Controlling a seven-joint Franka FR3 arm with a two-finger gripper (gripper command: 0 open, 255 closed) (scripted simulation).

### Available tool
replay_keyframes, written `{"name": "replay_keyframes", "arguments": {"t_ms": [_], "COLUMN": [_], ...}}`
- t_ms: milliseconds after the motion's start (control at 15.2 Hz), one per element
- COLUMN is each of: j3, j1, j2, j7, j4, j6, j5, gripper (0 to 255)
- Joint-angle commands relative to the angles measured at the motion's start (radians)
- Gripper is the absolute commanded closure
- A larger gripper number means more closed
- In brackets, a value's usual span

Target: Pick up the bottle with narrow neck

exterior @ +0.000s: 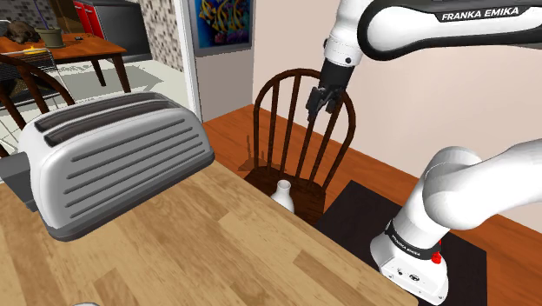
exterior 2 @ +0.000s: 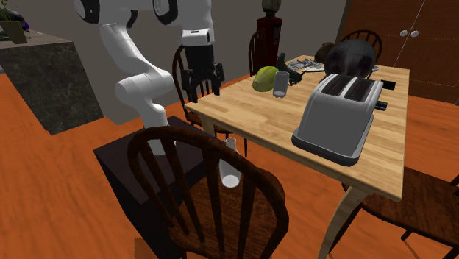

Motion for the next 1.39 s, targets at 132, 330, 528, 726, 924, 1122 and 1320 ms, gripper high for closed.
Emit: {"name": "replay_keyframes", "arguments": {"t_ms": [132, 330, 528, 726, 924, 1122, 1320], "j3": [0.043, 0.074, 0.106, 0.139, 0.175, 0.199, 0.205], "j1": [0.021, 0.036, 0.05, 0.063, 0.072, 0.073, 0.068], "j2": [0.044, 0.099, 0.171, 0.259, 0.362, 0.447, 0.489], "j7": [0.053, 0.089, 0.126, 0.164, 0.206, 0.238, 0.247], "j4": [-0.092, -0.143, -0.183, -0.211, -0.225, -0.231, -0.243], "j6": [0.123, 0.218, 0.319, 0.425, 0.532, 0.617, 0.671], "j5": [0.029, 0.049, 0.067, 0.081, 0.089, 0.085, 0.075], "gripper": [0, 0, 0, 0, 0, 0, 0]}}
